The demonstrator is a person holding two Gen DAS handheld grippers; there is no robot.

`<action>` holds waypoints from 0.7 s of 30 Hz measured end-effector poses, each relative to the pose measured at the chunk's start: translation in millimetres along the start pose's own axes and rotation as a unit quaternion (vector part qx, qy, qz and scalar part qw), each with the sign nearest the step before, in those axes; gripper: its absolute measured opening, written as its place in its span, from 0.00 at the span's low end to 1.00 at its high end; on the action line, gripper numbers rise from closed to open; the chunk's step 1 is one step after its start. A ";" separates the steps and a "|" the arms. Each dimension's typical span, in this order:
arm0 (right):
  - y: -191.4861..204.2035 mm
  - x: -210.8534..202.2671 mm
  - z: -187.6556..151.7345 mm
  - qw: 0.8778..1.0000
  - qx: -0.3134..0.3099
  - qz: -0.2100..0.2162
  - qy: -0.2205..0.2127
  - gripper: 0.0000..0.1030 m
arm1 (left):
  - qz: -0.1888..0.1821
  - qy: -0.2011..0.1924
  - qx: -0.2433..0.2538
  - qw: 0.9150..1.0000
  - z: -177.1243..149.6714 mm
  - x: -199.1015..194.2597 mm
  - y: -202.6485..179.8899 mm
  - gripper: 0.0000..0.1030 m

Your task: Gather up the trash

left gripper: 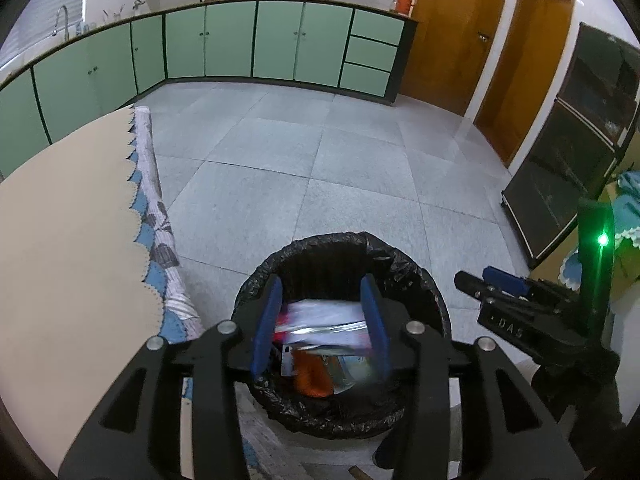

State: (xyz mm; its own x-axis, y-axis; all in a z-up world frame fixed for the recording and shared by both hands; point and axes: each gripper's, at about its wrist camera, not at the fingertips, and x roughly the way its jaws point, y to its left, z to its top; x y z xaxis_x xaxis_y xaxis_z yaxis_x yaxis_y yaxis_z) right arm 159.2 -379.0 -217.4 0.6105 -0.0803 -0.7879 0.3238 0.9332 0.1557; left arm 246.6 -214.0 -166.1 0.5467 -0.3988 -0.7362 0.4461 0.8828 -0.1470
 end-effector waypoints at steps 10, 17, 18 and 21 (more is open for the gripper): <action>17.1 -44.1 0.4 0.999 -0.020 0.008 -0.041 0.87 | 0.003 -0.039 -0.011 0.999 6.1 -38.8 15.1 0.56; 38.6 -98.2 4.5 0.995 -0.036 0.044 -0.080 0.94 | 0.011 -0.077 -0.015 0.997 4.8 -87.6 29.9 0.77; 43.0 -108.3 4.2 0.994 -0.039 0.053 -0.084 0.94 | 0.013 -0.083 -0.015 0.996 3.6 -95.8 31.8 0.80; 53.3 -133.3 1.5 0.991 -0.045 0.079 -0.096 0.94 | 0.015 -0.095 -0.010 0.995 -1.0 -119.5 36.4 0.86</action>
State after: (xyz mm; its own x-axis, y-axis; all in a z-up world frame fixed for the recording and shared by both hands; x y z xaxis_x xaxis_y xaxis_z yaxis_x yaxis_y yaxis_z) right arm 96.2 -319.1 -103.2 0.7781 0.0121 -0.6281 0.1523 0.9664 0.2072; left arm 196.8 -134.0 -84.1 0.6850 -0.4099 -0.6023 0.4143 0.8992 -0.1407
